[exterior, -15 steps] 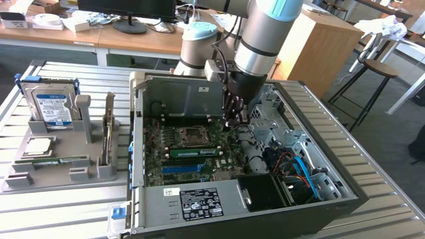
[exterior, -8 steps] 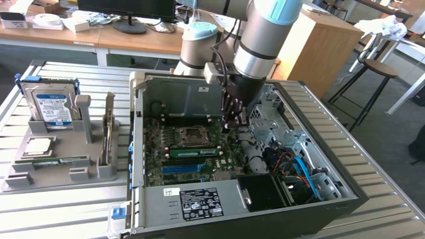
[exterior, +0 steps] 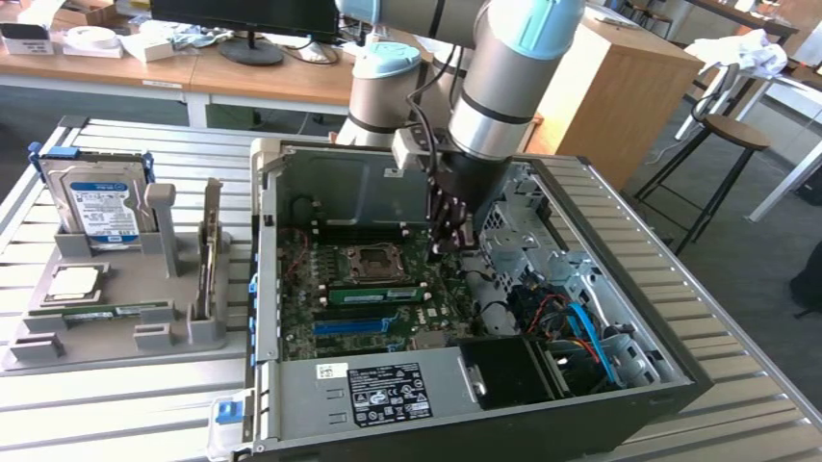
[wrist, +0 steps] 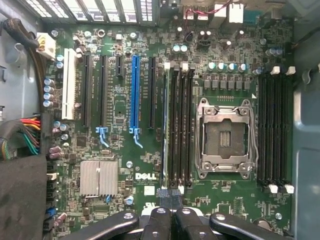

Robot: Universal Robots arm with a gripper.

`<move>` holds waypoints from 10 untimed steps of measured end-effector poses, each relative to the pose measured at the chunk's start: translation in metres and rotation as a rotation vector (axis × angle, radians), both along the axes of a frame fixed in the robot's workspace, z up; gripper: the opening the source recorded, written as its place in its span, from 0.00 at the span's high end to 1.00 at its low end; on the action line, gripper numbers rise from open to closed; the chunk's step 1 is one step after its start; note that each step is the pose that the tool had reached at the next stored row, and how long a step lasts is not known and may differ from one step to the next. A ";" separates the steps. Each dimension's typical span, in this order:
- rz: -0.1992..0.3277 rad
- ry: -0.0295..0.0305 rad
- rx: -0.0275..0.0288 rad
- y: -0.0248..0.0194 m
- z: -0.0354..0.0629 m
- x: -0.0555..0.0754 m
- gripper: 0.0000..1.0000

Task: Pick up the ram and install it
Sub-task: 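Press down the ram until it locks into place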

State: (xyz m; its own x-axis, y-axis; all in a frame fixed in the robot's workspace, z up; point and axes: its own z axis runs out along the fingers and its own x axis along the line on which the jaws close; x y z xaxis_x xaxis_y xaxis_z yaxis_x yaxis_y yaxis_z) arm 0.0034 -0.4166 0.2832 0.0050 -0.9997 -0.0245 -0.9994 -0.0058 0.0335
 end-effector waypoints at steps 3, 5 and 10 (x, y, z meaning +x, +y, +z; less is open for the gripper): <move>0.000 0.0000 0.0001 0.0000 -0.0035 0.000 0.90; 0.000 0.0000 0.0001 0.0000 -0.0060 0.000 0.90; 0.000 0.0000 0.0002 0.0000 -0.0121 0.000 0.90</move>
